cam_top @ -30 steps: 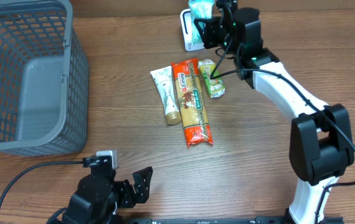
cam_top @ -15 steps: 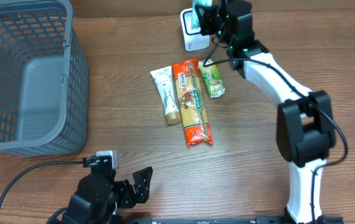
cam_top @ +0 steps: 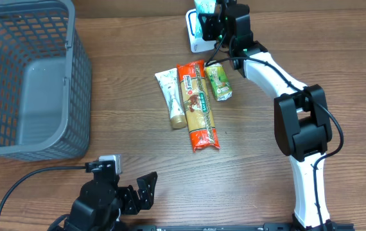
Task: Scan the item barcode
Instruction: 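Carry the teal snack with the right gripper off to the right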
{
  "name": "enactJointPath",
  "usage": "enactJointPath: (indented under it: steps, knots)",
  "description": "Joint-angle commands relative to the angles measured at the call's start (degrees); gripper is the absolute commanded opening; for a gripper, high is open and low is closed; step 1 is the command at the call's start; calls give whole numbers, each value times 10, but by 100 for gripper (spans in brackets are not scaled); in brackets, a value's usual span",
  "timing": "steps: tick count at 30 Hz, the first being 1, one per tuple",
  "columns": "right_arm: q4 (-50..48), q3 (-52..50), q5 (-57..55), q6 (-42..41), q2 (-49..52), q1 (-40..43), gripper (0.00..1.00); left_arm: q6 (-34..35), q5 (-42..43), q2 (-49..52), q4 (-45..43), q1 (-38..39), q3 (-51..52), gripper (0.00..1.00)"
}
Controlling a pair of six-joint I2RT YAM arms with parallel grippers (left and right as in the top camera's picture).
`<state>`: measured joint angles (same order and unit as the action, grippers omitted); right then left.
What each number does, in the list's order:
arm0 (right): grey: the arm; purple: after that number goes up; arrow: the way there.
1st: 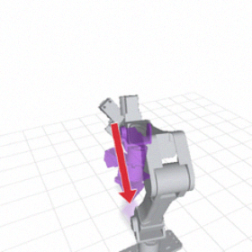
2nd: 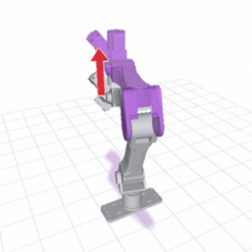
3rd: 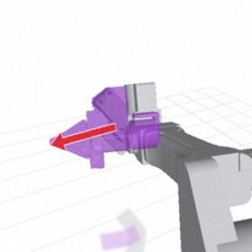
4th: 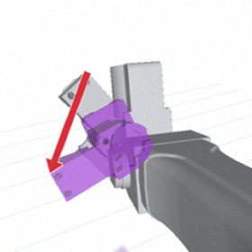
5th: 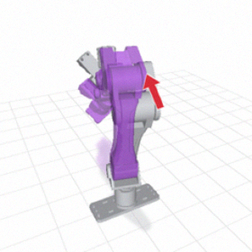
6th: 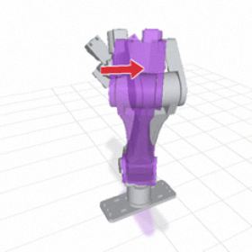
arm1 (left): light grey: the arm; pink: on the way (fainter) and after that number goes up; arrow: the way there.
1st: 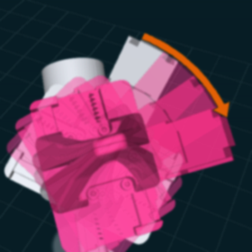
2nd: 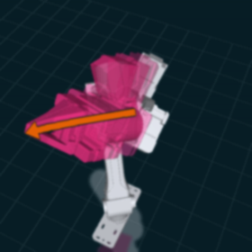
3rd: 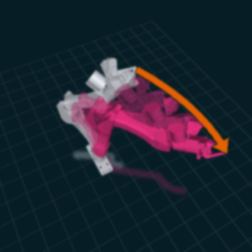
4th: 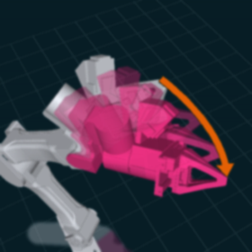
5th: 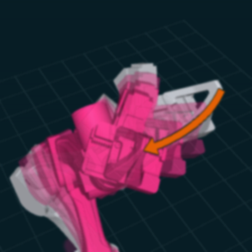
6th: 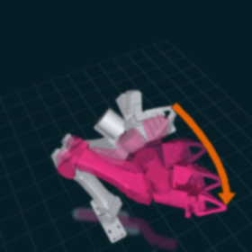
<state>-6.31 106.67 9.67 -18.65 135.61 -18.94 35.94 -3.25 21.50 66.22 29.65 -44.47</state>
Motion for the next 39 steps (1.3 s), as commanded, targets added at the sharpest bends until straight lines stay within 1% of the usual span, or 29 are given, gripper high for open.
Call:
enactJointPath:
  steps: [1, 6, 10, 13, 14, 15, 16, 18, 20, 23, 24, 25, 27, 30, 31, 36, 38, 39]
  knots:
    - [-4, 21, -6, -5, 2, -5, 11, 5, 1, -2, 0, 4, 1, 100]
    - [49, 56, -6, -8, -7, 15, 7, 5, 1, -2, 0, 4, 1, 99]
    - [148, 113, -6, -31, -15, 66, 8, 5, 1, -2, 0, 4, 1, 99]
    - [250, 167, -6, -41, -16, 120, 7, 5, 1, -2, 0, 4, 1, 100]
    - [277, 180, -7, -41, -16, 137, 9, 5, 1, -2, 0, 4, 1, 99]
    - [308, 193, -7, -41, -16, 157, 15, 5, 1, -2, 0, 4, 1, 100]
    - [340, 205, -7, -41, -16, 177, 17, 5, 1, -2, 0, 4, 1, 99]
    - [395, 220, -7, -41, -16, 221, 17, 5, 1, -2, 0, 4, 1, 100]
    - [440, 221, -7, -41, -16, 266, 16, 5, 1, -2, 0, 4, 1, 100]
    - [505, 220, -7, -41, -14, 332, 10, 5, 1, -2, 0, 4, 1, 100]
    - [523, 220, -9, -41, -12, 356, 10, 5, 1, -2, 0, 4, 1, 100]
    - [538, 220, -9, -41, -11, 379, 12, 5, 1, -2, 0, 4, 1, 100]
    - [567, 220, -16, -42, -8, 420, 19, 5, 1, -2, 0, 4, 1, 100]
    - [599, 220, -23, -41, -5, 474, 23, 5, 1, -2, 0, 4, 1, 100]
    - [610, 220, -24, -41, -3, 492, 28, 5, 1, -2, 0, 4, 1, 100]
    - [653, 219, -43, -41, 10, 562, 32, 5, 1, -2, 0, 4, 1, 99]
    - [663, 215, -52, -40, 18, 581, 32, 5, 1, -2, 0, 4, 1, 100]
    - [665, 210, -51, -41, 20, 589, 33, 5, 1, -2, 0, 4, 1, 99]
